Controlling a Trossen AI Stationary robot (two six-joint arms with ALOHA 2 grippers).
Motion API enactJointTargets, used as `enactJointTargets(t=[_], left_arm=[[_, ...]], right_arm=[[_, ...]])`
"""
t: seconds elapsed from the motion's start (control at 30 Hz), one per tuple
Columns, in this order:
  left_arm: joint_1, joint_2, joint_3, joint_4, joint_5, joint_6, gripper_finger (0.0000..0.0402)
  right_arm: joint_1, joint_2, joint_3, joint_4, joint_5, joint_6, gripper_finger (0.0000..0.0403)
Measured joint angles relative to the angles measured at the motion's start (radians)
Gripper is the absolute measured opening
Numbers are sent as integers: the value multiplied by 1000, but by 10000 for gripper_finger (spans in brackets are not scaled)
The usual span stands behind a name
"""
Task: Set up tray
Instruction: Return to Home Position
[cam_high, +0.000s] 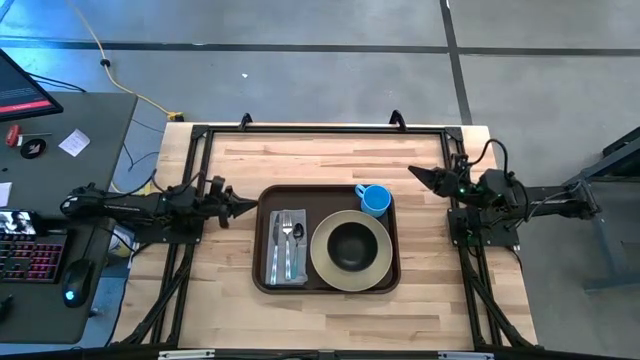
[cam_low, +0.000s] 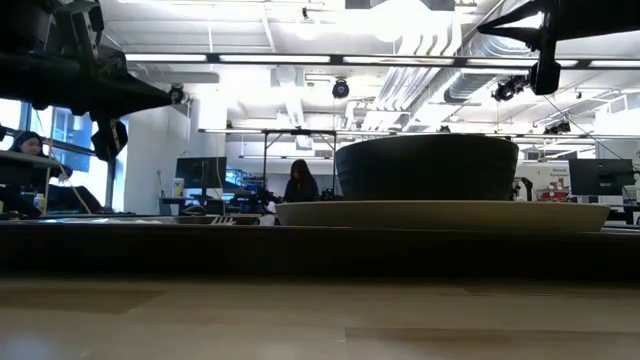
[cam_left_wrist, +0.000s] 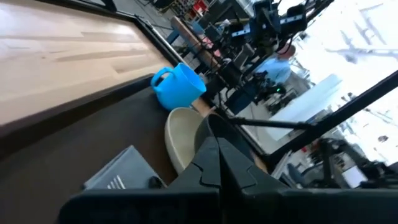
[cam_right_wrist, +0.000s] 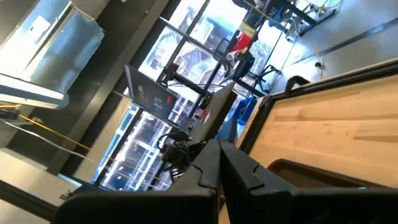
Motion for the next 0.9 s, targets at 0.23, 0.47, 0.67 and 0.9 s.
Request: enactJointTargets(t=[0.23,0.47,0.67,0.9], left_arm=[[0,0,-1,-55,-1,97,86],[0,2,-1,-72,-3,233,121],[0,3,-1,-72,-4,286,115],[0,3,-1,-72,-3,539,111]], right_arm=[[0,-6,-65,36,-50,12,0],[0,-8,-344,463,-66,83,0],[0,-8,-346,427,-123,-21,0],[0,-8,-346,353,-184,-154,0]])
